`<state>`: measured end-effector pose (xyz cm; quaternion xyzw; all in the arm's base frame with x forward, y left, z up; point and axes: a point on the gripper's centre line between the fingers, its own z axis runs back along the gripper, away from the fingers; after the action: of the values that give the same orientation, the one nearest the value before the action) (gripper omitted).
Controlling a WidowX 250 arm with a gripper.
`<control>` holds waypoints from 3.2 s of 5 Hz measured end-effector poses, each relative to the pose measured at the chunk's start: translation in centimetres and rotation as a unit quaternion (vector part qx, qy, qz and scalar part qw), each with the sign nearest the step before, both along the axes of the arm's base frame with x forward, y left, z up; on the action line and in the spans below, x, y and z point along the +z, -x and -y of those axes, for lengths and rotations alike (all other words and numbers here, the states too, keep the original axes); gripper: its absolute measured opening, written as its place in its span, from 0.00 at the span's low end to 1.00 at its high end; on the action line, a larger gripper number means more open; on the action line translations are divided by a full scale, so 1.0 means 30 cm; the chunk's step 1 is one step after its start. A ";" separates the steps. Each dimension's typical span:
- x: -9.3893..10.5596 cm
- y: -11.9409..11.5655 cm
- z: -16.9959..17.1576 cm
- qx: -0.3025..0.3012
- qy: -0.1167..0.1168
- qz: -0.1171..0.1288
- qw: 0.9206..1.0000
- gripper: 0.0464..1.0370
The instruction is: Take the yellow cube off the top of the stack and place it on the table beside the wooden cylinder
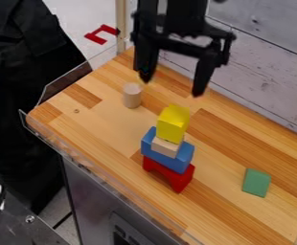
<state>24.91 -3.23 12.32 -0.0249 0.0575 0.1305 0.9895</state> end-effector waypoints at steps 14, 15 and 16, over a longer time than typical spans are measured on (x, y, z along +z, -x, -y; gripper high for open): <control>-0.066 -0.150 -0.125 0.017 0.014 -0.001 1.000 0.52; -0.148 -0.182 -0.170 0.028 0.035 -0.011 0.999 0.52; -0.219 -0.230 -0.206 0.010 0.030 -0.008 0.999 0.52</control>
<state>31.81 2.95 5.73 -0.0543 0.0696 0.1391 0.9863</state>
